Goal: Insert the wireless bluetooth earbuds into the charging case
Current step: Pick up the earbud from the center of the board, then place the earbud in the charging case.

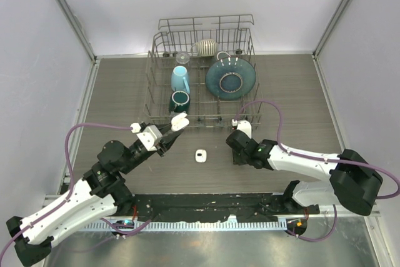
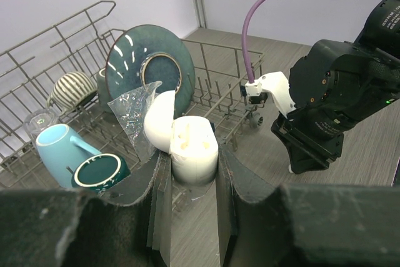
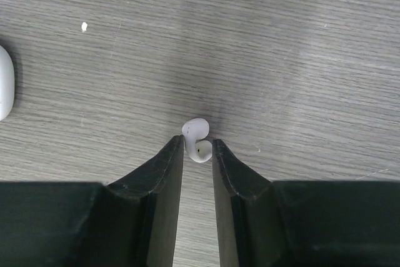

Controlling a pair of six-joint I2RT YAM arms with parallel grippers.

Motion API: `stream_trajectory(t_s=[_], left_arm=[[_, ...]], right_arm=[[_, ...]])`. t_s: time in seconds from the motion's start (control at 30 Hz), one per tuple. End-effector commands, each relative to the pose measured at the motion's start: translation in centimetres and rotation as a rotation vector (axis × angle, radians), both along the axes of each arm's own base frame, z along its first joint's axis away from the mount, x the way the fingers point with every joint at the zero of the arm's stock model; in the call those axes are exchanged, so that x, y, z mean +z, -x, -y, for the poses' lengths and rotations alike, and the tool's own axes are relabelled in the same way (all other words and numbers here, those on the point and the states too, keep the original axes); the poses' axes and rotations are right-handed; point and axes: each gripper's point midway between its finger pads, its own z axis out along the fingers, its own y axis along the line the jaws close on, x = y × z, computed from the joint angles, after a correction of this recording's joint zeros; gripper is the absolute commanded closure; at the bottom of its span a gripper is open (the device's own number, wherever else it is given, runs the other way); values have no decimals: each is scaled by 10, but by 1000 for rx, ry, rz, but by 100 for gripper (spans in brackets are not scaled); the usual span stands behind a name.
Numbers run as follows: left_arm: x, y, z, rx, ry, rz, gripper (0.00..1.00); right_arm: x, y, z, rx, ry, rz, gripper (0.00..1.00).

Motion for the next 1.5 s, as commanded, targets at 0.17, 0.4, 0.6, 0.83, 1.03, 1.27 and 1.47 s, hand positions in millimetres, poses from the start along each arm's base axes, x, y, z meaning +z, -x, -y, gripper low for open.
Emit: stream_trajectory(t_s=[0.17,0.4,0.6,0.83,1.03,1.27,1.47], left_arm=[[18,3,1,-13,56,35,100],[19,3,1,-15,53,36,100],[24,6,1,-29,66,51,100],[32,23,9,-131,32,83,100],[38,45,18,-263,-2,108,100],[47,62,18,-342,5,127,100],[46,68,26,-400,-6,106,100]], right_arm=[[4,-10,-3,-5,16,46,81],[12,-10,-3,3,8,62,99],[88,-2,-35,147,-206,149,99],[188,24,-82,506,-413,208,99],[266,35,-85,726,-452,435,99],[343,62,-95,988,-499,564,99],[366,82,-111,1158,-506,625,99]])
